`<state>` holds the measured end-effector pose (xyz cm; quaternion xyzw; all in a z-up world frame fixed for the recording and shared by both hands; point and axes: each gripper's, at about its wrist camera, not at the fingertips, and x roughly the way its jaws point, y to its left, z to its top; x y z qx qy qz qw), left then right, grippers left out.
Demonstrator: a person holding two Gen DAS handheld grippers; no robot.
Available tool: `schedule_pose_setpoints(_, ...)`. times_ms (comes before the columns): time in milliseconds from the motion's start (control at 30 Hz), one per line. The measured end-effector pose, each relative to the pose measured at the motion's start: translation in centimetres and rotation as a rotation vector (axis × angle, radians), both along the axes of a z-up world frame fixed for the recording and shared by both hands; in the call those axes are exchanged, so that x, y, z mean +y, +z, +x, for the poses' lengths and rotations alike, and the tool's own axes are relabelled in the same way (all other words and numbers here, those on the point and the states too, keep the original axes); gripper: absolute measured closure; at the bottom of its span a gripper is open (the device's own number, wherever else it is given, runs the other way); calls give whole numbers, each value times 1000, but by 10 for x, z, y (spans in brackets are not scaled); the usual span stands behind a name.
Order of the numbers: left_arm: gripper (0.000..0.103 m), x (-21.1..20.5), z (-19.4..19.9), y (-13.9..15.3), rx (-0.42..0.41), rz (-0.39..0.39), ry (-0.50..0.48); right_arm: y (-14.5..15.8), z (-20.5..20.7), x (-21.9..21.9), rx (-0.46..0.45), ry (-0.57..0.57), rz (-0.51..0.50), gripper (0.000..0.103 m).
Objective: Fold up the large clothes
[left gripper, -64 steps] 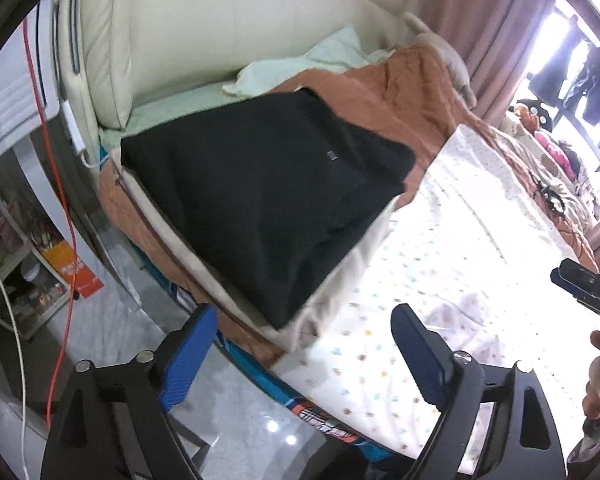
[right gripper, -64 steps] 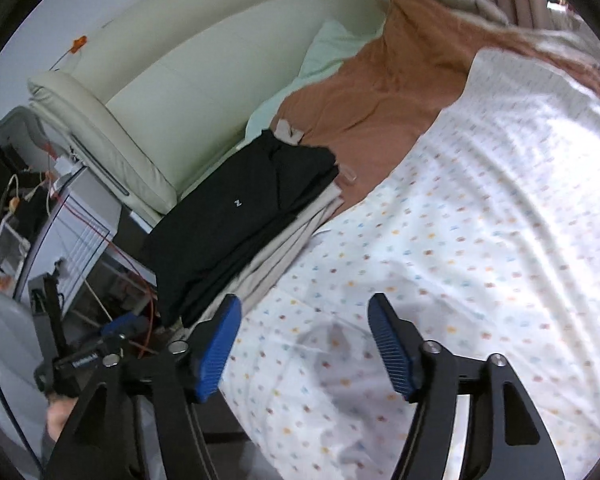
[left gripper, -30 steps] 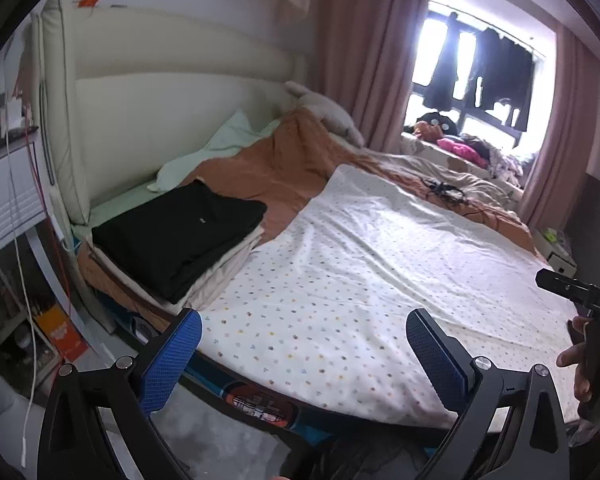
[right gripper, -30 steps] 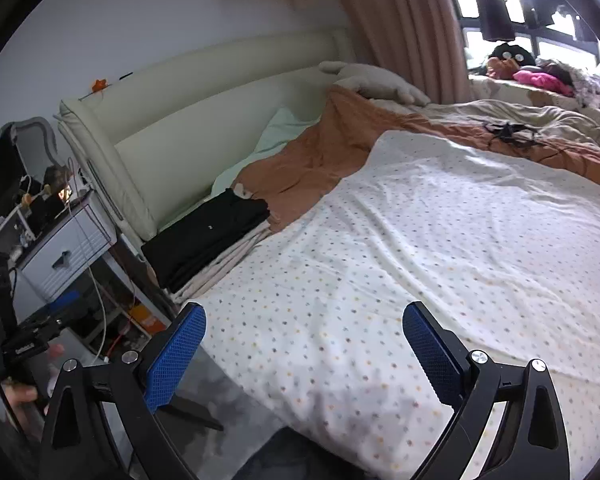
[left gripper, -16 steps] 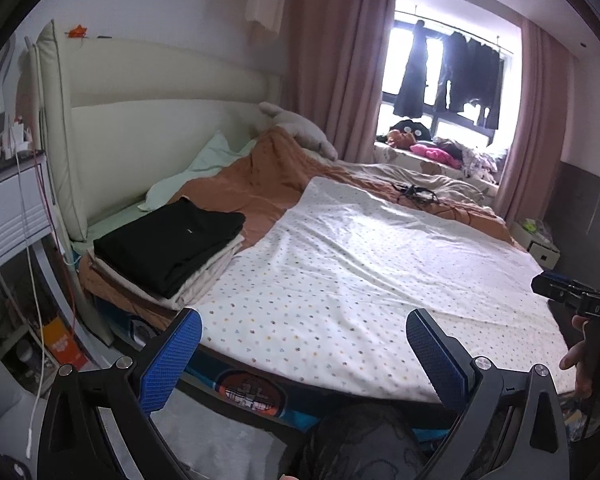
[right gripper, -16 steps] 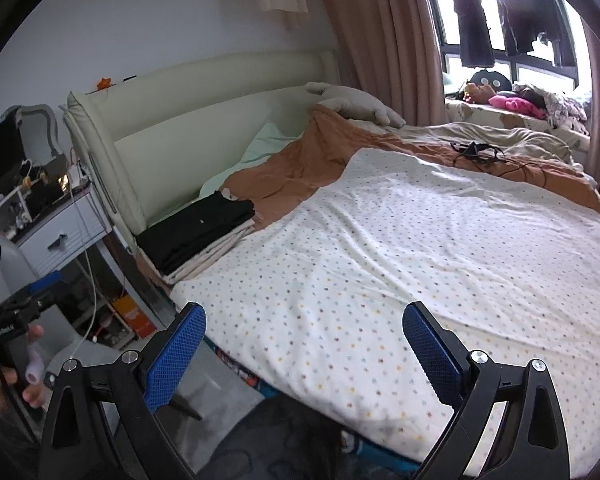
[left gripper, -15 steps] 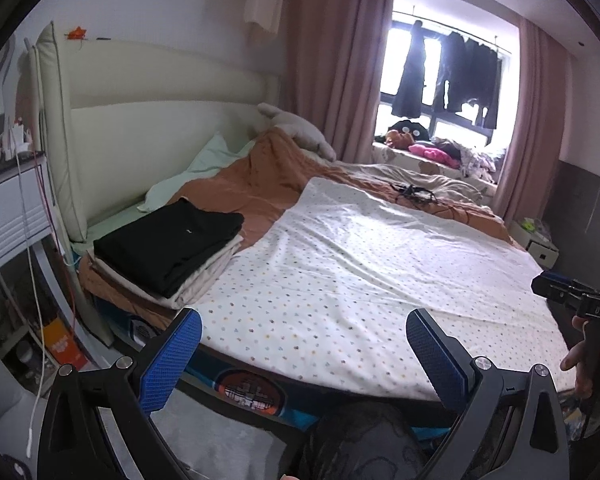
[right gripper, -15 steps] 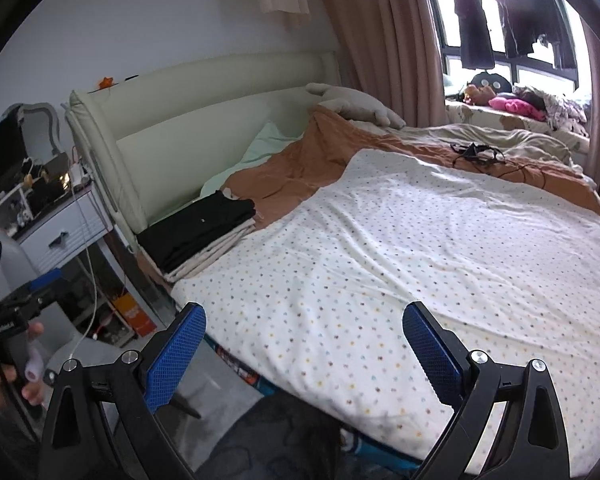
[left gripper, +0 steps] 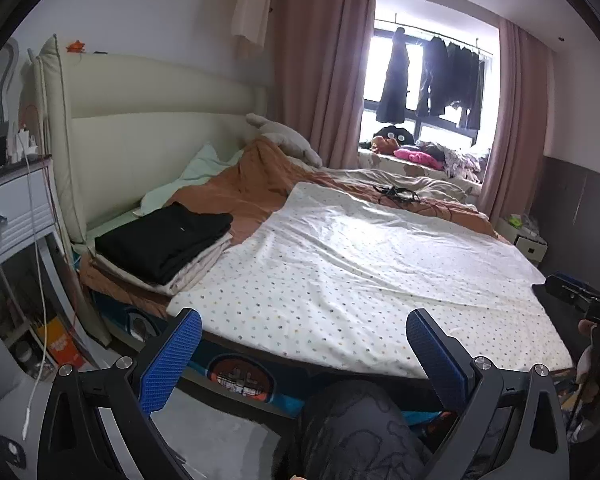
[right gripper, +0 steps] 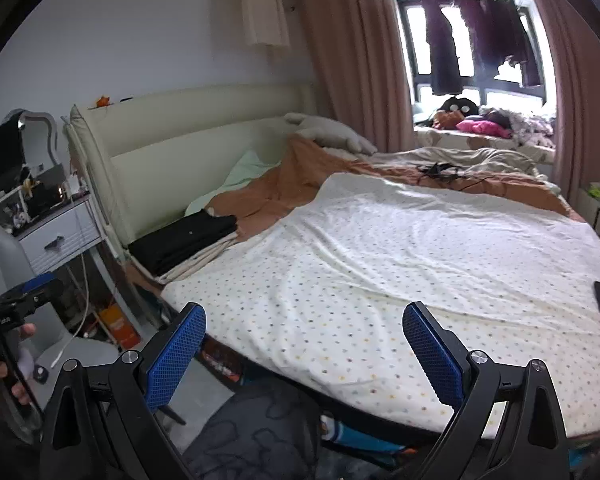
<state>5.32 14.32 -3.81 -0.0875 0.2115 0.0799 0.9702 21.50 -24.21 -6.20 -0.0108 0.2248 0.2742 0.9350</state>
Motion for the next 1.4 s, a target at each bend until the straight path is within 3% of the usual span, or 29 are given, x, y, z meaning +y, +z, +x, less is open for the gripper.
schedule_pose_setpoints(633, 1, -25, -23, -8, -28, 32, -42, -13, -22, -26, 8, -26, 9, 4)
schedule_pose_setpoints(1000, 1, -18, -33, -1, -78, 9, 21, -15, -24, -25, 18, -29, 13, 4)
schedule_pose_setpoints(1400, 1, -25, -33, 1, -79, 33, 18, -15, -24, -27, 23, -32, 15, 4)
